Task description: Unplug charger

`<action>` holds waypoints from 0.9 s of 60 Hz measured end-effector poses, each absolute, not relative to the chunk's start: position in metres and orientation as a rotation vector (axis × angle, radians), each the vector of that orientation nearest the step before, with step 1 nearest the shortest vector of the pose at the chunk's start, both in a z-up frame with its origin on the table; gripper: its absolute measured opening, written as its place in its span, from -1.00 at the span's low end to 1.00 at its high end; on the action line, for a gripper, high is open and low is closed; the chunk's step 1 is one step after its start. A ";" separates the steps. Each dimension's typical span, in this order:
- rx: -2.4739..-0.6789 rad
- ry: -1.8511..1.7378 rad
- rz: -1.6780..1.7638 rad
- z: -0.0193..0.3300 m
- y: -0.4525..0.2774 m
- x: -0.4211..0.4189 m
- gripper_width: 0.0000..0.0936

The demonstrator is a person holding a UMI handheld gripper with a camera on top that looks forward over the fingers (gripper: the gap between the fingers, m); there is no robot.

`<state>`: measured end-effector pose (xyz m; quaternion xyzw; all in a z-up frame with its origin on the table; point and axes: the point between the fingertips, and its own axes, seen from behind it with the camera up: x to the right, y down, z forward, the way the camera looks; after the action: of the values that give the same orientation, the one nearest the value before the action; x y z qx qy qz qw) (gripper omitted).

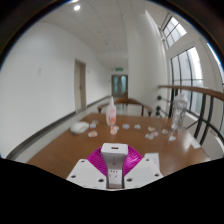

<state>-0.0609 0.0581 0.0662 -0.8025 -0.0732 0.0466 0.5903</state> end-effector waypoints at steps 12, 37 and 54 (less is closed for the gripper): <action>-1.662 -0.114 0.085 0.209 0.033 -0.022 -0.65; -2.051 0.048 -0.040 0.022 0.016 0.115 -0.56; -2.101 0.083 0.026 0.006 0.029 0.115 0.20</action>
<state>0.1151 0.0295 0.0062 -0.8673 0.0344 0.0107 0.4964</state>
